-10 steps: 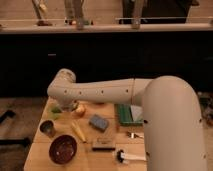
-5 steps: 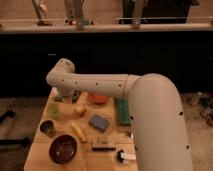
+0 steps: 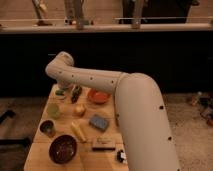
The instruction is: Place pepper in paper cup
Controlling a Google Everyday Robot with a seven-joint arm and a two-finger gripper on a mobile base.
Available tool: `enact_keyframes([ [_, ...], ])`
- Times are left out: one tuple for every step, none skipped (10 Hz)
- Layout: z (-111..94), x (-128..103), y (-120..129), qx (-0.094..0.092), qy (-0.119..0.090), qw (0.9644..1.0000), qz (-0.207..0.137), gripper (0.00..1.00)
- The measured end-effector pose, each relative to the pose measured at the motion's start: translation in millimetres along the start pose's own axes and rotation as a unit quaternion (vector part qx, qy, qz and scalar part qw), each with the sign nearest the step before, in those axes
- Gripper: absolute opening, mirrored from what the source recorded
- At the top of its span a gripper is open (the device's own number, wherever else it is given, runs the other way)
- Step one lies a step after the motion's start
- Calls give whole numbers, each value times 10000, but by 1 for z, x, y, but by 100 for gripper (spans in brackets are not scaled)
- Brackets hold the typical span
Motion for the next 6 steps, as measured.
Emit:
enact_keyframes([
  [3, -3, -5, -7, -22, 10000, 7, 0],
  [6, -7, -8, -14, -56, 10000, 14, 0],
  [9, -12, -14, -8, -111, 9999, 19, 0],
  [11, -18, -17, -2, -162, 9999, 16, 0],
  [12, -23, -21, 12, -217, 9998, 18, 0],
  [13, -31, -27, 39, -286, 9996, 19, 0],
])
